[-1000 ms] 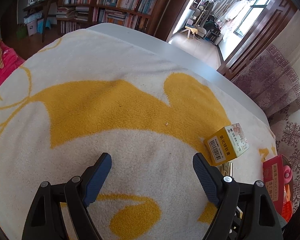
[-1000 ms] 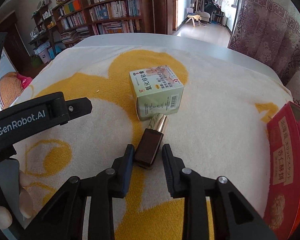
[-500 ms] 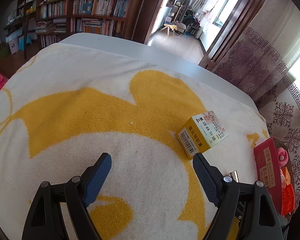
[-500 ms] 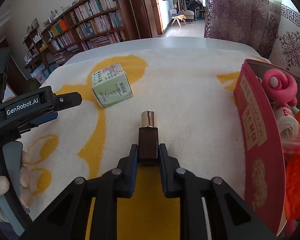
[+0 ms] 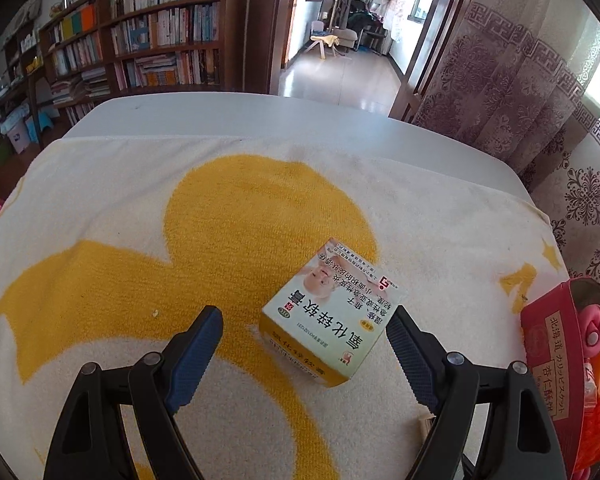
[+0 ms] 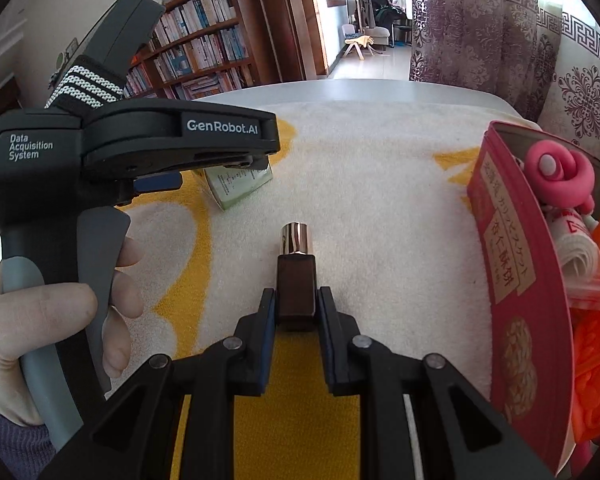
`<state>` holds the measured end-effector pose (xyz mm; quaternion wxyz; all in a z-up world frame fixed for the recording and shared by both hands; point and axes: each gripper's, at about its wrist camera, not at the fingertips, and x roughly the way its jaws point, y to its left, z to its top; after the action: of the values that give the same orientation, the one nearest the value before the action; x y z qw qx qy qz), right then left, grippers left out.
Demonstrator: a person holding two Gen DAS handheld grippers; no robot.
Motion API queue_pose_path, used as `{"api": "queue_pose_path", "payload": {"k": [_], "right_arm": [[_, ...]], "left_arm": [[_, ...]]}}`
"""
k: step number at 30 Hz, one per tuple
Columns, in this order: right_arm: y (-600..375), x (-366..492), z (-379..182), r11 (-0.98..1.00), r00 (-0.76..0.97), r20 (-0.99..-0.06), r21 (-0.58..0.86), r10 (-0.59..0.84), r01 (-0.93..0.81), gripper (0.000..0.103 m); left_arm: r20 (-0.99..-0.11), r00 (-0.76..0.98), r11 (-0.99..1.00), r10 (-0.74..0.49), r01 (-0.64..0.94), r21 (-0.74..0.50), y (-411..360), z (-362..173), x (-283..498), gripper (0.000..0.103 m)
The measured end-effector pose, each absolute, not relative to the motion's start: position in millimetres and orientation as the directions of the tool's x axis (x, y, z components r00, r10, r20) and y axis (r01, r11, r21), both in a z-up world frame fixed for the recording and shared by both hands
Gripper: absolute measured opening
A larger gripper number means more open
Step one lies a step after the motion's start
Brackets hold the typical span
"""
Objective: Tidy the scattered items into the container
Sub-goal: 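Grasp the brown bottle with right tool while left tool grasps the medicine box, then carry bottle and medicine box into the red tin and open both tools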
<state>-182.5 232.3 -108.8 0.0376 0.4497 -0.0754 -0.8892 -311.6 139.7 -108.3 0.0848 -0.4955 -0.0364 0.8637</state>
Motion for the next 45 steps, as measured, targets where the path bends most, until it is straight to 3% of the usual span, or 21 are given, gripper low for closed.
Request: {"api": "queue_pose_path", "payload": {"k": [12, 14, 16, 23, 32, 34, 36, 45], "right_arm": [[233.3, -183.6, -109.5, -0.987, -0.593, -0.795, 0.163, -0.133, 0.003, 0.022], [232.6, -184.1, -109.2, -0.988, -0.593, -0.795, 0.157, -0.129, 0.005, 0.022], [231.8, -183.9, -108.5, -0.987, -0.591, -0.795, 0.159, -0.136, 0.013, 0.022], [249.2, -180.1, -93.2, -0.952, -0.610, -0.752, 0.306, -0.251, 0.014, 0.022], [246.0, -168.1, -76.1, -0.946, -0.650, -0.715, 0.323, -0.257, 0.019, 0.022], [244.8, -169.7, -78.6, -0.947, -0.644, -0.722, 0.320, -0.254, 0.014, 0.022], [244.6, -171.4, -79.9, -0.948, -0.640, -0.726, 0.319, -0.251, 0.010, 0.022], [250.8, -174.5, -87.4, -0.950, -0.634, -0.737, 0.312, -0.234, -0.011, 0.022]], "left_arm": [[-0.847, -0.513, -0.990, 0.136, -0.110, -0.093, 145.2, -120.4, -320.4, 0.085], [-0.843, -0.520, -0.990, 0.135, -0.108, -0.092, 141.8, -117.2, -314.5, 0.074], [-0.840, -0.520, -0.988, 0.154, -0.107, -0.115, 136.4, -113.7, -309.5, 0.055], [-0.794, -0.568, -0.977, 0.214, -0.109, -0.185, 105.5, -85.7, -282.9, 0.047], [-0.787, -0.567, -0.969, 0.241, -0.099, -0.225, 87.6, -83.8, -277.1, 0.048], [-0.792, -0.555, -0.964, 0.255, -0.083, -0.252, 86.7, -90.6, -283.0, 0.071], [-0.792, -0.562, -0.968, 0.239, -0.069, -0.243, 88.5, -96.4, -286.4, 0.085], [-0.834, -0.520, -0.982, 0.184, -0.060, -0.179, 107.7, -118.9, -311.9, 0.083]]}}
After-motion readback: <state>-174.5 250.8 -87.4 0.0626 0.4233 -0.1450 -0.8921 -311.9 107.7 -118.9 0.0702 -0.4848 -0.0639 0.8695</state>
